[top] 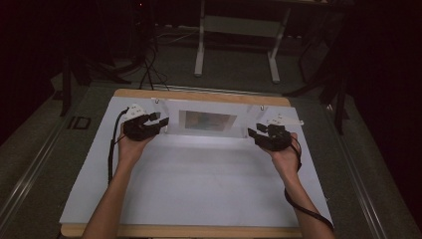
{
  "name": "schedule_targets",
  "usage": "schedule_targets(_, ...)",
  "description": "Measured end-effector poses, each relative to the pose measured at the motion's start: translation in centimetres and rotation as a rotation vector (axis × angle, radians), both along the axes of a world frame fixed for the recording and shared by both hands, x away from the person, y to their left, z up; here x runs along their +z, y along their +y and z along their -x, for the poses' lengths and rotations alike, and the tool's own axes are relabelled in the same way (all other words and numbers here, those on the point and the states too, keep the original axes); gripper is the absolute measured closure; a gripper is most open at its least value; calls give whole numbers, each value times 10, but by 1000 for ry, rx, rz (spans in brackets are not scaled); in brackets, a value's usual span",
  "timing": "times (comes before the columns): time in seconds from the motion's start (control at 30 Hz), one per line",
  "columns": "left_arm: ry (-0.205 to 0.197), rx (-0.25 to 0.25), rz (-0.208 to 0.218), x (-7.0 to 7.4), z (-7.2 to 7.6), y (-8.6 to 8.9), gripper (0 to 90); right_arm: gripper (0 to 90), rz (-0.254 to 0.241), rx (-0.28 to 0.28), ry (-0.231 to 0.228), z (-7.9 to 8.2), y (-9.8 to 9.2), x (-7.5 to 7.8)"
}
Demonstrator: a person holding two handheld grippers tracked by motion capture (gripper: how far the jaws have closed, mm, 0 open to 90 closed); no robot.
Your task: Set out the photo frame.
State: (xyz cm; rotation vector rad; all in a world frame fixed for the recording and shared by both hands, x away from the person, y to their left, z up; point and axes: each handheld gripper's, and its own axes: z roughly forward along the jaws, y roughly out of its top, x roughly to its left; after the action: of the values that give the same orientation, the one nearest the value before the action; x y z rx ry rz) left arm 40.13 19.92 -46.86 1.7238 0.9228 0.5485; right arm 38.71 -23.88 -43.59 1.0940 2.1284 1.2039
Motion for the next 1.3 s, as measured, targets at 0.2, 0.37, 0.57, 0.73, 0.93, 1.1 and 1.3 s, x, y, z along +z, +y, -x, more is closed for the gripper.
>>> schedule_targets(0.2,-1,5,-4,0,-1,-1,537,554,0,-21,2,-2,-5,-4)
schedule_targets(0.37,0,6,1,0,-1,-1,536,507,-8,-42,-12,-11,-8,-4)
schedule_targets(0.57,2,6,8,-1,-2,-1,531,468,-35,-39,-7,-26,-6,-12)
schedule_targets(0.73,5,9,1,-2,-2,-1,528,426,-23,9,-33,-35,0,-17)
schedule_targets(0.93,16,18,1,-5,-5,-2,496,452,-31,39,-38,-38,4,-20)
schedule_targets(1.1,7,25,11,-9,-9,-4,436,452,-58,43,-36,-40,2,-22)
schedule_targets(1.3,-10,0,33,-13,-14,-8,370,449,-78,56,-39,-43,1,-25)
